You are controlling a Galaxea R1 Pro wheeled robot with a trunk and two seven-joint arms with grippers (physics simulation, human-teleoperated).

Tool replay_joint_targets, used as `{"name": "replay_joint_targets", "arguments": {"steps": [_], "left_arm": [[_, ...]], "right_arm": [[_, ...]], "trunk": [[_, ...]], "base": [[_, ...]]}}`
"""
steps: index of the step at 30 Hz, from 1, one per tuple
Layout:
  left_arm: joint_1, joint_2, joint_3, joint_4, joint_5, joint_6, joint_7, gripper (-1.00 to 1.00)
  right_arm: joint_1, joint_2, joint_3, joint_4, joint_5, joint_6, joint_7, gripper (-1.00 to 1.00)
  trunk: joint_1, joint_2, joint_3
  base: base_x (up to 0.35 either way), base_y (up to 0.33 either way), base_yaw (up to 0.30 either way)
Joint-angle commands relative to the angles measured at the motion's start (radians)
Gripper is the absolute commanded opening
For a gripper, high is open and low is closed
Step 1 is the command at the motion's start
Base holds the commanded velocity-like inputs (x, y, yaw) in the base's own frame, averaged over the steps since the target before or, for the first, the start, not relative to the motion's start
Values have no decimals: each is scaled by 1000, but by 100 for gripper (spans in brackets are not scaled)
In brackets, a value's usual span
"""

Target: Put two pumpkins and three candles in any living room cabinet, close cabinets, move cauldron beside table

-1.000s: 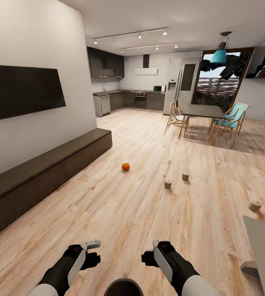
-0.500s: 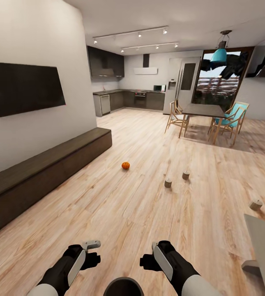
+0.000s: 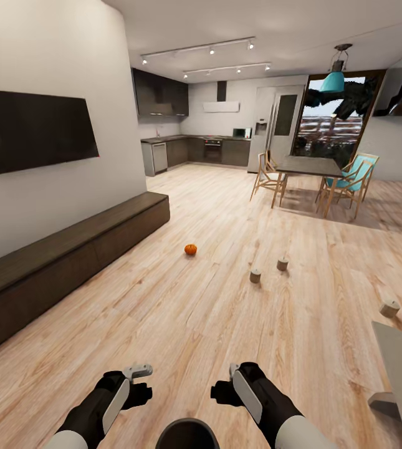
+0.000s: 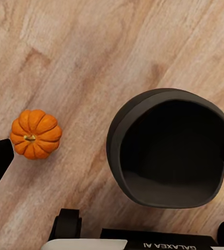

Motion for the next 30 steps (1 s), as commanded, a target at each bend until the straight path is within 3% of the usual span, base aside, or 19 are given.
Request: {"name": "replay_joint_targets", "arguments": {"steps": [1,8,30], "left_arm": [[0,1,-4,-2,10,4,9,100],[0,4,-3,-2,8,2,9,100],[0,7,-4,-2,7,-3,9,100]], "right_arm": [[0,0,5,-3,-8,2,-9,100],[0,0,41,-7,-6,2,-11,100],[-1,0,46,-7,-2,1,-14,100]], "trunk": [[4,-8,-4],[31,-57,-26],[115,-211,-95]], "base": [[0,0,0],[0,0,0],[0,0,0]]}}
